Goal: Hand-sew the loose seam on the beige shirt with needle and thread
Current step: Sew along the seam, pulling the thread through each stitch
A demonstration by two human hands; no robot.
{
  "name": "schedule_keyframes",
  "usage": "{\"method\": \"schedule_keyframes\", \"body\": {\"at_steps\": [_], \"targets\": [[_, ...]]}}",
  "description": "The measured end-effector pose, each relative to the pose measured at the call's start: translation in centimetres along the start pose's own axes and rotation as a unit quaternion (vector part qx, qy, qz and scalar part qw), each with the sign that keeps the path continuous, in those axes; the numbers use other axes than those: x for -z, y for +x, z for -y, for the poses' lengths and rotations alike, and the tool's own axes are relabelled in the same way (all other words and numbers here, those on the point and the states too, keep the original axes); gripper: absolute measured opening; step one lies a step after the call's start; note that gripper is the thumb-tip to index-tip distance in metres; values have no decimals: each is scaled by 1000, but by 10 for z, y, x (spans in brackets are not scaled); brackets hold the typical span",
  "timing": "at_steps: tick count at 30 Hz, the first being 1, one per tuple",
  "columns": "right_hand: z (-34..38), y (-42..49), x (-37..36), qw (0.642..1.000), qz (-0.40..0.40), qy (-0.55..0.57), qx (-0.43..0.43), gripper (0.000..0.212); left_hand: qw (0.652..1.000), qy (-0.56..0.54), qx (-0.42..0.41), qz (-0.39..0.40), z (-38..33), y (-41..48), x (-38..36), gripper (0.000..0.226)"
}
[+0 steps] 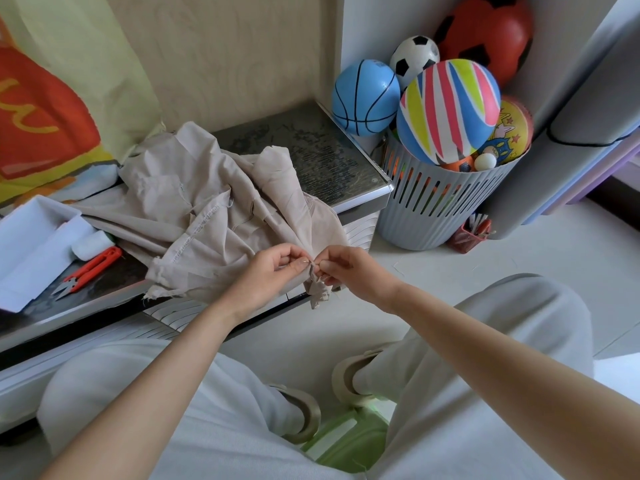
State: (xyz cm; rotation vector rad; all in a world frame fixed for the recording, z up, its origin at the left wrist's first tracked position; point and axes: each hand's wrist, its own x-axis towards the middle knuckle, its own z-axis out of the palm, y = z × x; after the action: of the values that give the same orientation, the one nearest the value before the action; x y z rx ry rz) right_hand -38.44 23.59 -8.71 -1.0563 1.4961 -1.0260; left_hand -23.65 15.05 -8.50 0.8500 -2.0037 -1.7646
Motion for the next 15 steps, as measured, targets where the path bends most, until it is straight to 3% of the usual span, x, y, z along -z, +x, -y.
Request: {"method": "schedule_keyframes", "body": {"at_steps": [9,15], "targets": [[2,0,-5,998,-5,68,-13,25,998,-28,55,1,-3,-1,4,14],[1,2,-5,999,-18,36,-12,22,998,-6,69,-12,-4,-1,5,8]]}}
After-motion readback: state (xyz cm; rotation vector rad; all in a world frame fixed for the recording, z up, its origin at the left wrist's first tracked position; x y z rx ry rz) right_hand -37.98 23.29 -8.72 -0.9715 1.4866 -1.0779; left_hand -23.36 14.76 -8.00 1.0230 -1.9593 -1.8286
